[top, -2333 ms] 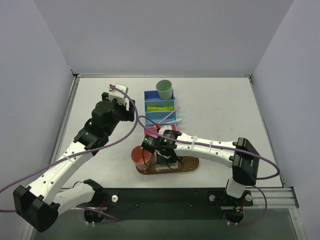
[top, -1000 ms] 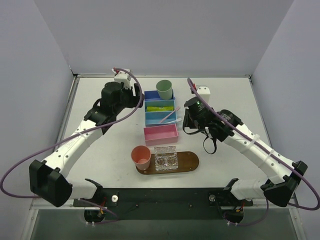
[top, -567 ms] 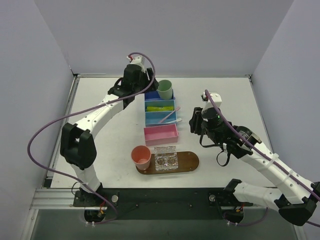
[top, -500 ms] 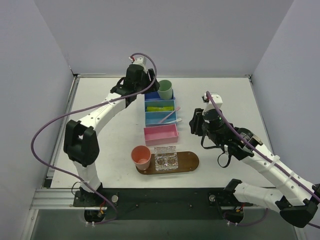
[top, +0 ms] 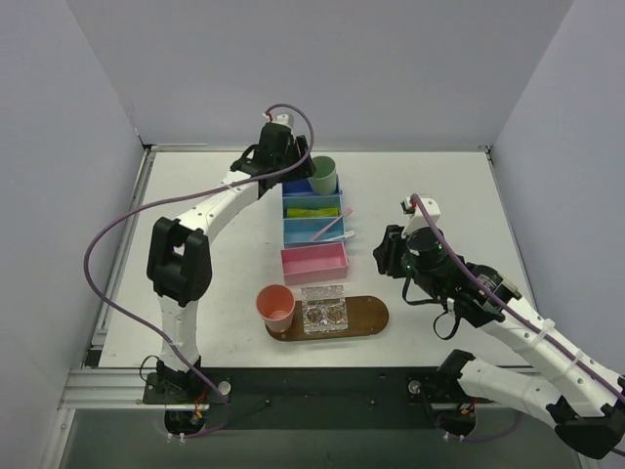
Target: Prepare toiletry sets of a toothbrush and toothpaste on the tray
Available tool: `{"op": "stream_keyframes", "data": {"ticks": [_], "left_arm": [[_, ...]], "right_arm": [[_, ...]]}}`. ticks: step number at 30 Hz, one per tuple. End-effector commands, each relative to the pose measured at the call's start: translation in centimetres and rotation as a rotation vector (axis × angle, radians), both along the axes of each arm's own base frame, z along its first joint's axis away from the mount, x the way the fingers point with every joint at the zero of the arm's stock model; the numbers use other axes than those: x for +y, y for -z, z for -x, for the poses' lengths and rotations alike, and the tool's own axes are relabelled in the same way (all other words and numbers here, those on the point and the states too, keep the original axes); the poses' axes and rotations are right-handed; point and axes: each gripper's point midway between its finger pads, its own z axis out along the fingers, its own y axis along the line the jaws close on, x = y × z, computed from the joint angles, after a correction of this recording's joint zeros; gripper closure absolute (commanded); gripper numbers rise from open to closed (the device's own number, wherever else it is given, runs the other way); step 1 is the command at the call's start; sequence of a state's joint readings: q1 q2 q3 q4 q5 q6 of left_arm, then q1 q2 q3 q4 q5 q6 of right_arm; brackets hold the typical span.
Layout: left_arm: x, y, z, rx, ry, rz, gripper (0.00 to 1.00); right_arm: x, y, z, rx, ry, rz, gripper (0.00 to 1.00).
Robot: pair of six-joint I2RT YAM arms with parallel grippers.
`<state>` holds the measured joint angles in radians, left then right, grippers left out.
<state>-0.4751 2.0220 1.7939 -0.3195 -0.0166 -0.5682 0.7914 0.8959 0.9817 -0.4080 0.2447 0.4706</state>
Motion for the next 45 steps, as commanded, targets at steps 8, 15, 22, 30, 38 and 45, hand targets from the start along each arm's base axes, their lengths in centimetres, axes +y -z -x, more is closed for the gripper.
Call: {"op": "stream_keyframes", "data": {"ticks": [8, 15, 22, 30, 38, 45], "left_arm": [[0.0, 1.1, -2.6, 0.016, -0.008, -0.002, 0.35], [-0.3, 1.8, -3.3, 0.022, 0.005, 0.014, 0.42], [-1.0, 2.2, -3.6, 0.035, 0.022, 0.025, 0.55], [-1.3, 1.5, -3.7, 0.031, 0.018, 0.054, 0.74], [-1.2, 0.1, -3.7, 0.002, 0.013, 0.061, 0.89], [-0.9, -1.5, -4.0, -0.036, 0.007, 0.051, 1.00]], "right_arm": [[0.0, 0.8, 0.4, 0.017, 0.015, -0.057, 0.69], [0.6, 1.9, 0.8, 0.051, 0.010, -0.092, 0.69], [0.7, 2.7, 0.9, 0.071, 0.011, -0.089, 0.69], [0.7, 2.7, 0.6, 0.065, 0.014, -0.070, 0.70], [0.9, 3.4, 0.4, 0.082, 0.013, -0.055, 0.70], [0.8, 3.7, 0.4, 0.086, 0.017, -0.048, 0.70]]}}
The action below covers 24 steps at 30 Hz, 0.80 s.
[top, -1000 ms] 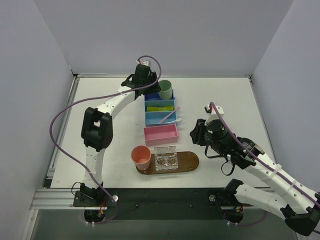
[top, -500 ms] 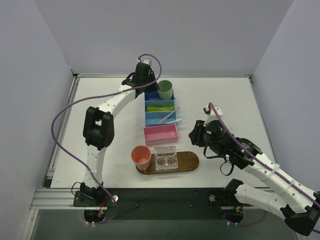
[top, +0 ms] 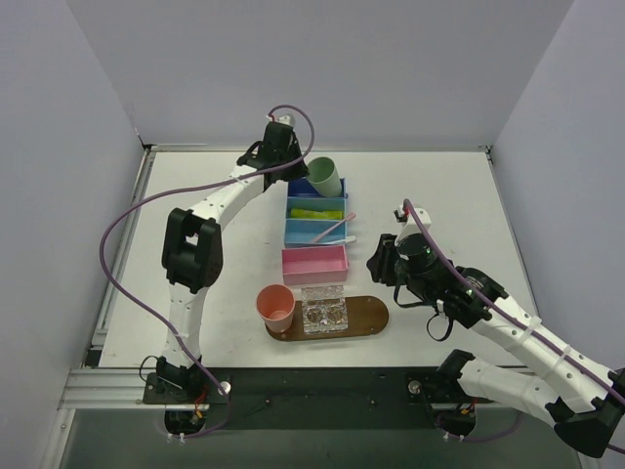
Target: Prepare toiletry sets of a toothbrush and toothpaste on the tray
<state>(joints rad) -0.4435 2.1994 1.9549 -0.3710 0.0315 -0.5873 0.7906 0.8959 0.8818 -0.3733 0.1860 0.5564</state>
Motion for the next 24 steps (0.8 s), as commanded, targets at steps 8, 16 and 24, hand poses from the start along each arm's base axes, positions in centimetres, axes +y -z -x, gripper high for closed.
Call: {"op": "stream_keyframes", "data": {"ticks": [8, 16, 24], "left_arm": [[-0.3, -8.3, -0.5, -0.183, 0.023, 0.012, 1.00], [0.6, -12.6, 1.0, -0.296, 0.037, -0.084, 1.00], [1.1, -16.4, 4.2, -0.381, 0.086, -0.161, 1.00]], "right_arm": [[-0.3, -0.3, -0.6, -0.025, 0.030, -0.004, 0.70], [-0.9, -1.0, -1.1, -0.058, 0.049, 0.019, 0.69], [-1.4, -2.7, -1.7, -0.110, 0.051, 0.048, 0.69]]}}
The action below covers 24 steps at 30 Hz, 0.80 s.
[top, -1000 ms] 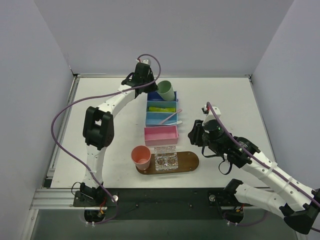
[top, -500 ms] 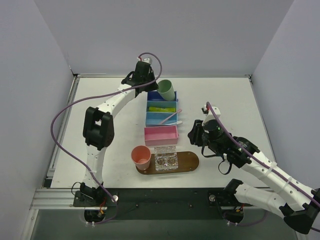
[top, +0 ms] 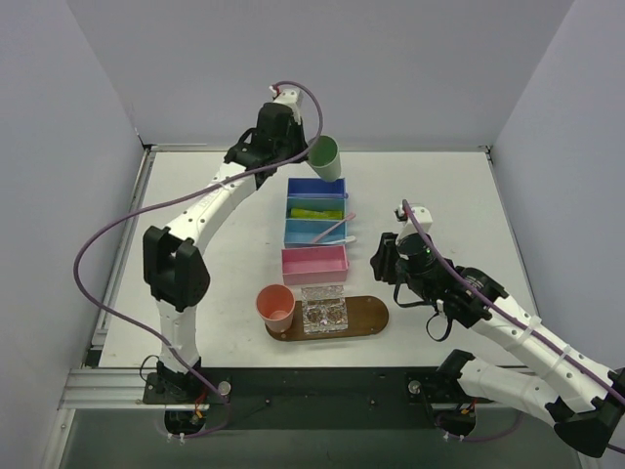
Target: Prepare toiletry sets of a toothbrush and toothpaste on the tray
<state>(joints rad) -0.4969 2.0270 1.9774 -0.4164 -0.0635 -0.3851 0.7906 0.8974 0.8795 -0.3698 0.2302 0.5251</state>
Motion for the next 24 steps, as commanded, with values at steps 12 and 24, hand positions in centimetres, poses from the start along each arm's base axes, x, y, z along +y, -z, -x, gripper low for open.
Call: {"op": "stream_keyframes", "data": {"ticks": [12, 24], "left_arm": [[-0.5, -7.3, 11.2, -0.256, 0.314, -0.206, 1.00], [-6.2, -4.4, 19.2, -0.200, 0.483, -0.161, 1.00]], "right_arm": [[-2.4, -9.2, -3.3, -0.158, -0.010, -0.003, 0.57], [-0.3, -9.1, -3.4, -0.005, -0.069, 0.014, 0.53]]}}
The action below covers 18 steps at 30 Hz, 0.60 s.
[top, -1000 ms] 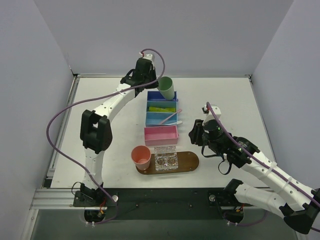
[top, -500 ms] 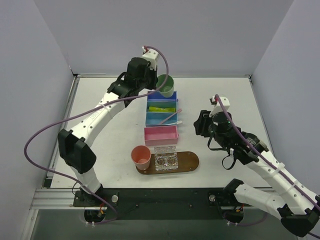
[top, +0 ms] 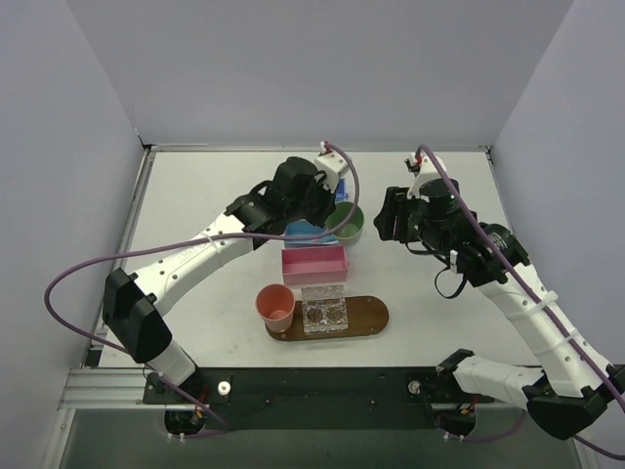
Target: Prepare toiletry sets of a toothbrush and toothpaste on the tray
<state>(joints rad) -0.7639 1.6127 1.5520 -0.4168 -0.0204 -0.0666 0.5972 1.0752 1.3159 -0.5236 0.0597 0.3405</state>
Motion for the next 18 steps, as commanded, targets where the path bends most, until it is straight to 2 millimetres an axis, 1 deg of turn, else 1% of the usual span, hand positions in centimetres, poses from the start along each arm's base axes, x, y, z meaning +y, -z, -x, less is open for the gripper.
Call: {"op": "stream_keyframes", "data": {"ticks": [1, 5, 10, 12, 14, 18], "left_arm": [[-1.7, -2.5, 2.7, -0.044, 0.049, 0.085, 1.00], [-2.8, -2.3, 4.2, -0.031, 0.082, 0.118, 1.00], [-3.9, -2.4, 5.5, -0.020, 0.112, 0.141, 1.00], [-4.1, -2.1, 5.7, -0.012, 0.114, 0.145, 1.00], [-4.9, -1.9, 6.5, 0.004, 0.149, 0.152, 1.00], [-5.4, -1.8, 7.0, 0.017, 0.165, 0.155, 1.00]], "right_arm": [[0.8, 1.8, 1.3, 0.093, -0.028, 0.016, 0.53], [1.0, 3.5, 1.4, 0.133, -0.001, 0.036, 0.53], [-0.3, 5.1, 0.9, 0.146, 0.075, 0.104, 0.54], [-0.7, 6.0, 1.0, 0.156, 0.090, 0.130, 0.55], [-1.0, 6.4, 1.0, 0.159, 0.100, 0.145, 0.56], [-1.2, 7.2, 1.1, 0.158, 0.122, 0.170, 0.58]]}}
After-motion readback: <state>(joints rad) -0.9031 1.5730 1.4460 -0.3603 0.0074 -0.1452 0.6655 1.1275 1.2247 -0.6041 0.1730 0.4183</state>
